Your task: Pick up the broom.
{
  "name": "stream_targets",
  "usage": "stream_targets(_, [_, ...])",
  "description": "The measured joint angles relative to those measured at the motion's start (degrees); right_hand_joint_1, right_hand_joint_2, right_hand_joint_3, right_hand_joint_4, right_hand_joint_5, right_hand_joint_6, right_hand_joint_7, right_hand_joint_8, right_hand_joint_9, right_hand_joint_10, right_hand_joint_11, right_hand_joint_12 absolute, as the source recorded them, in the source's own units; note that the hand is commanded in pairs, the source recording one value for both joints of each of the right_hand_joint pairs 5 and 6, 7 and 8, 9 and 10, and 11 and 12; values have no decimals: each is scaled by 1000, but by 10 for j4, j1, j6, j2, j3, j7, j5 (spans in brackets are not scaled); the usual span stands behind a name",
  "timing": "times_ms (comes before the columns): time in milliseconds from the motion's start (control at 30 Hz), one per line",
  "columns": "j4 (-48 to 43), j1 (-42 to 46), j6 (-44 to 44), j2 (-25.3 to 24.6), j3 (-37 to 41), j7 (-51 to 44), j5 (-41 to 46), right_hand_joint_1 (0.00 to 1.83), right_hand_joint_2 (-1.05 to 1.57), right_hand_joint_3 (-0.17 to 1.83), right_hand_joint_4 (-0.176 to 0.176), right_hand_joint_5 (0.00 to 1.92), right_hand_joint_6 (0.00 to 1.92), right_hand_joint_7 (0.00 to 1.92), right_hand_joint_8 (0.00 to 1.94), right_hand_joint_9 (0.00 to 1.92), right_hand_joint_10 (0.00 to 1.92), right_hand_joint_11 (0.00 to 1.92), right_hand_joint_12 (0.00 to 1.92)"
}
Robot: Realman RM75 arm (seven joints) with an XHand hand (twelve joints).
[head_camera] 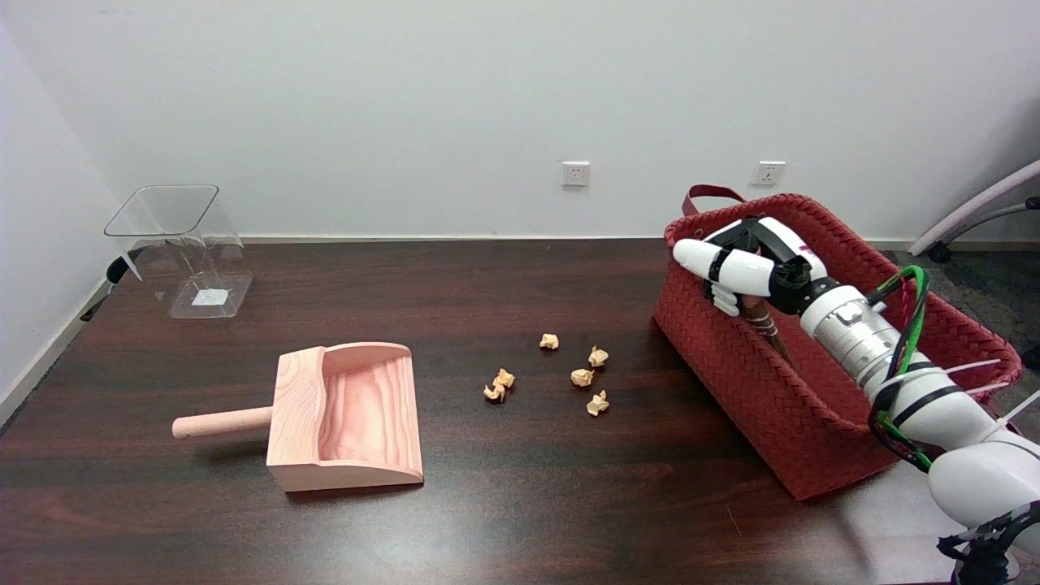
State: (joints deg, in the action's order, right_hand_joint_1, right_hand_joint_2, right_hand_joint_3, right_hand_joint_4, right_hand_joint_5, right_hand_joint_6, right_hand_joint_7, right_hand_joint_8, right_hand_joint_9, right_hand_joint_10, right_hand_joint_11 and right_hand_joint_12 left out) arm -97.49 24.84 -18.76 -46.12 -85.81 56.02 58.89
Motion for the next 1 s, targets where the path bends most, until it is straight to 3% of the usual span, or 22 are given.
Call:
stream_targets(100, [0, 1, -9, -1, 3, 0, 3, 851, 1571, 680, 0, 1920, 1920, 1920, 1920, 1920, 1920, 1920, 1920])
stream_targets(267, [1, 2, -27, -2, 10, 0, 6, 896, 1571, 870, 0, 1920, 1920, 1920, 1920, 1920, 1920, 1920, 1920])
stream_targets(333, [1, 2, -35, -2, 13, 0, 6, 915, 1571, 1047, 0, 1920, 1920, 1920, 1920, 1920, 1920, 1920, 1920])
stream_targets(733, [-1, 3, -103, -4, 28, 0, 20, 951, 1571, 1310, 0, 1920, 1920, 1920, 1920, 1920, 1920, 1920, 1920])
stream_targets(1000, [-16, -3, -168, -5, 33, -3, 35, 957, 1571, 1361, 0, 1920, 1920, 1920, 1920, 1920, 1920, 1920, 1920])
